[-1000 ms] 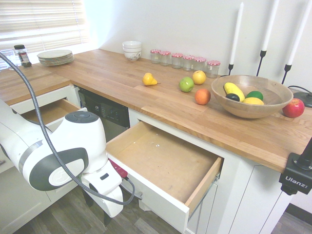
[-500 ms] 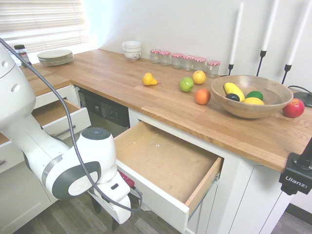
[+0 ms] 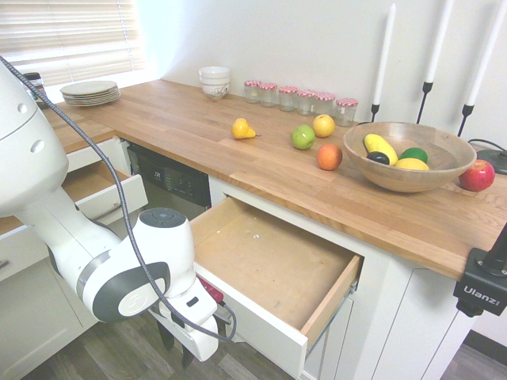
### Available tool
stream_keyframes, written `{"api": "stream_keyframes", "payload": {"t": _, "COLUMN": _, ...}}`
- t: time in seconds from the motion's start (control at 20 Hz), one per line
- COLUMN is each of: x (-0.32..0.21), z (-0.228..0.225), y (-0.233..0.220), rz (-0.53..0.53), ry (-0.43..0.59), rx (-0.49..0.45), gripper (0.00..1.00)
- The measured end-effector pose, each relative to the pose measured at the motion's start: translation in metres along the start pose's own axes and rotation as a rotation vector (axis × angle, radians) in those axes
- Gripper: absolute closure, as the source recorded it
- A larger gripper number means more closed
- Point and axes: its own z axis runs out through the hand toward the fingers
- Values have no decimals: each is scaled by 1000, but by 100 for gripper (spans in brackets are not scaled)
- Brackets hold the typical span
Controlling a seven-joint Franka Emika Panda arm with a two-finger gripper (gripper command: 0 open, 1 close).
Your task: Close the drawer
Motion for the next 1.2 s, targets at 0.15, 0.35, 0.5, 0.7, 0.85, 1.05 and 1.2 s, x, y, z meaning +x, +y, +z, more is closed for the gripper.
{"api": "stream_keyframes", "payload": {"t": 0.15, "x": 0, "z": -1, "y": -1, "rz": -2, "ry": 3, "rx": 1, "gripper": 100}}
{"api": "stream_keyframes", "payload": {"t": 0.35, "x": 1, "z": -1, "y": -2, "rz": -2, "ry": 5, "rx": 1, "gripper": 100}}
{"api": "stream_keyframes", "payload": {"t": 0.5, "x": 2, "z": -2, "y": -1, "rz": -1, "ry": 6, "rx": 1, "gripper": 100}}
{"api": "stream_keyframes", "payload": {"t": 0.7, "x": 6, "z": -5, "y": -7, "rz": -3, "ry": 18, "rx": 13, "gripper": 100}}
{"api": "stream_keyframes", "payload": {"t": 0.85, "x": 13, "z": -5, "y": -18, "rz": -1, "ry": 30, "rx": 27, "gripper": 100}}
{"api": "stream_keyframes", "payload": {"t": 1.05, "x": 24, "z": 1, "y": -43, "rz": 9, "ry": 34, "rx": 54, "gripper": 100}}
{"api": "stream_keyframes", "payload": {"t": 1.2, "x": 40, "z": -3, "y": -59, "rz": 23, "ry": 48, "rx": 88, "gripper": 100}}
